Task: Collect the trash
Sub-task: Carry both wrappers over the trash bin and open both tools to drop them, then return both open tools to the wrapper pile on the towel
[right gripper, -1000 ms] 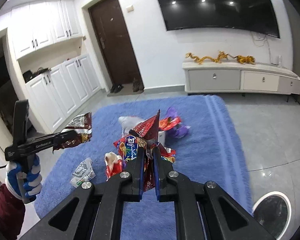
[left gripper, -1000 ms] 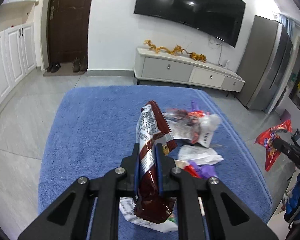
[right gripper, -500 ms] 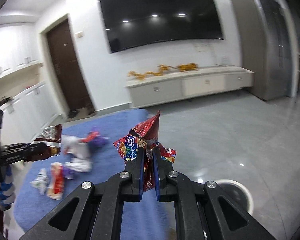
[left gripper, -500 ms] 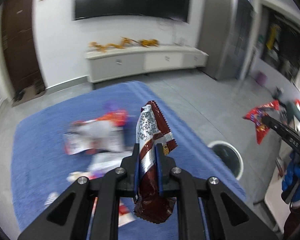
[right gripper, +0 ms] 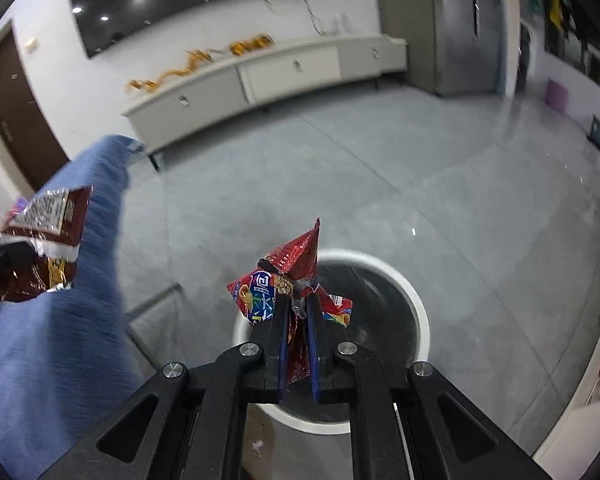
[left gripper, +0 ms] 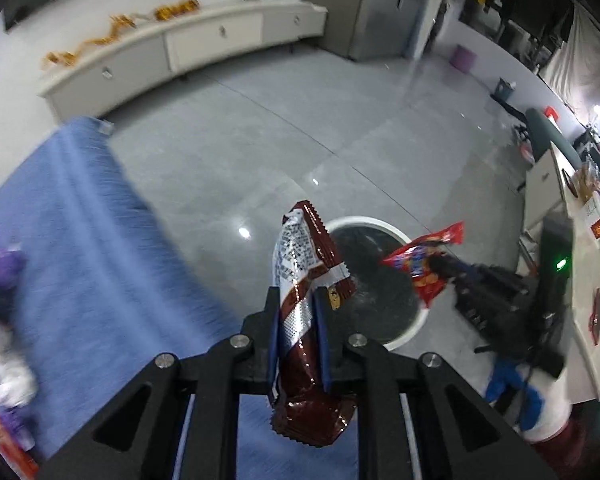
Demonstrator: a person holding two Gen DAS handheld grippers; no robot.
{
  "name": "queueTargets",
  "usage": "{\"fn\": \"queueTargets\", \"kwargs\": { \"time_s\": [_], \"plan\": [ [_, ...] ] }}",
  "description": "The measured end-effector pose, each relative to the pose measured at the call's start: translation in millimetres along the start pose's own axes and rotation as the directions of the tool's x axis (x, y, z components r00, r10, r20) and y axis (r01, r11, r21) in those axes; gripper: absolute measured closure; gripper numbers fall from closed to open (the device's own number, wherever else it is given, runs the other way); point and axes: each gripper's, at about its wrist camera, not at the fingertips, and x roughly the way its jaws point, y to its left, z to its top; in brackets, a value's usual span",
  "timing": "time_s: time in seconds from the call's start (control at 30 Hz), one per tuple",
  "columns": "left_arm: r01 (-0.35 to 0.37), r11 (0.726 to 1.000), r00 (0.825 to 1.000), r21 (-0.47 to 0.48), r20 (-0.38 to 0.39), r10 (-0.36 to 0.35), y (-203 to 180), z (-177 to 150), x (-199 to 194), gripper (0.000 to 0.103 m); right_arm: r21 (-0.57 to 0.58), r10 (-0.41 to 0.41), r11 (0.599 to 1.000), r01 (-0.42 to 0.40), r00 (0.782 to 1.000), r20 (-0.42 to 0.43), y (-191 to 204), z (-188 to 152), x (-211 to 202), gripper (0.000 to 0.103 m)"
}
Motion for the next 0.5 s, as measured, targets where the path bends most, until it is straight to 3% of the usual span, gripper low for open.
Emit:
{"fn": "queueTargets", "kwargs": {
  "time_s": [0.2, 0.3, 0.37, 0.5],
  "plan": [
    [0.061, 0.997, 0.991, -0.054, -0.117, -0.067, -17, 20, 69, 0.085, 0.07, -0.016, 0.997, 0.021, 0.997, -0.079, -39, -15, 46, 0.094],
    [0.076, 0.993, 0.984, -0.087, -0.153, -0.089, -21, 25, 92, 0.074, 0.098, -0.02, 0.995, 0.03, 0.994, -0.106, -51, -19, 63, 0.091],
    [0.08, 0.991, 0.98, -0.103, -0.175, -0.097, -22, 29, 109, 0.061, 0.107, -0.02, 0.994, 0.034, 0.992, -0.123, -55, -22, 71, 0.085],
    [0.104, 0.984, 0.968, -0.142, -0.212, -0.133, -26, 34, 132, 0.058, 0.129, -0.031, 0.99, 0.05, 0.989, -0.146, -65, -30, 77, 0.084]
  ]
}}
